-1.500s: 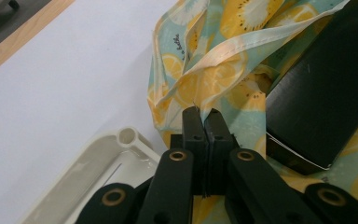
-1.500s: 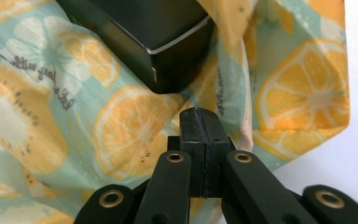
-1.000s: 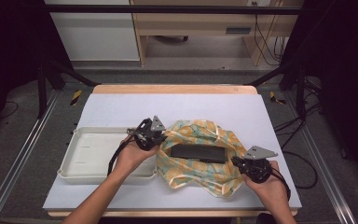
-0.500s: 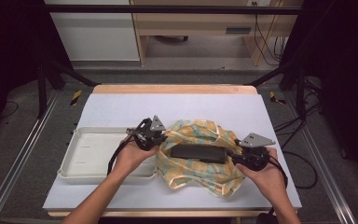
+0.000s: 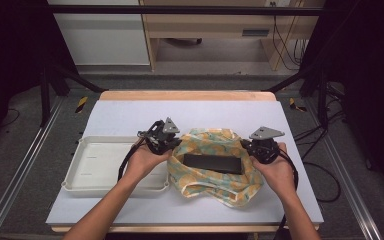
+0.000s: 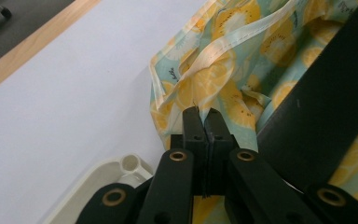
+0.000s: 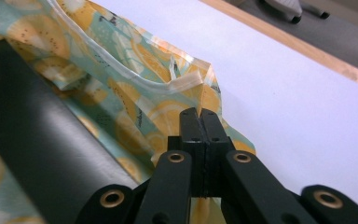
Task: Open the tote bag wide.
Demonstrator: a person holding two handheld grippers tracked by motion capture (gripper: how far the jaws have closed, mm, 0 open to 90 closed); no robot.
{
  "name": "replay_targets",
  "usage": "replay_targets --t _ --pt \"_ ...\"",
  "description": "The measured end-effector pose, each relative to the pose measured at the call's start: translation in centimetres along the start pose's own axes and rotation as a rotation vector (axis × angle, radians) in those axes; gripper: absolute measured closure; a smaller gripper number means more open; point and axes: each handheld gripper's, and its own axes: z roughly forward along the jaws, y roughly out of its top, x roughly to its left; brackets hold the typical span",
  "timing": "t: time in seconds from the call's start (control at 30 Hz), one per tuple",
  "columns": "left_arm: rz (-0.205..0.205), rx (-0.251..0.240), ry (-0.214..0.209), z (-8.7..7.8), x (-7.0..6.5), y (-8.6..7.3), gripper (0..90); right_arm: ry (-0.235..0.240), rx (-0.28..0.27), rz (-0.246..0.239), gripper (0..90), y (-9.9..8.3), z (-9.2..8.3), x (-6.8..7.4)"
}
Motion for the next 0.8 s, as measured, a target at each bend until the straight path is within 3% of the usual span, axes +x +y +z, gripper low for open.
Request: replay_targets --t 0.23,0.53,0.7,0.8 --pt "0.034 0.072 -0.029 2.7 0.6 -0.4 90.0 0.032 0.091 0.002 90.0 -0.9 2.8 -1.1" --pt "0.073 0.125 -0.075 3.8 0.0 -0.5 90.0 0.064 0.185 0.03 90.0 -2.2 4.8 -1.4" --pt "0.082 0.141 -0.097 4.3 -0.4 -0.7 89.7 0.072 0.186 0.052 90.0 -2.8 5.2 -1.5" --pt "0.089 0.142 -0.089 4.2 -0.5 -0.7 88.5 0.069 0.179 0.059 87.6 -2.6 4.9 -1.5"
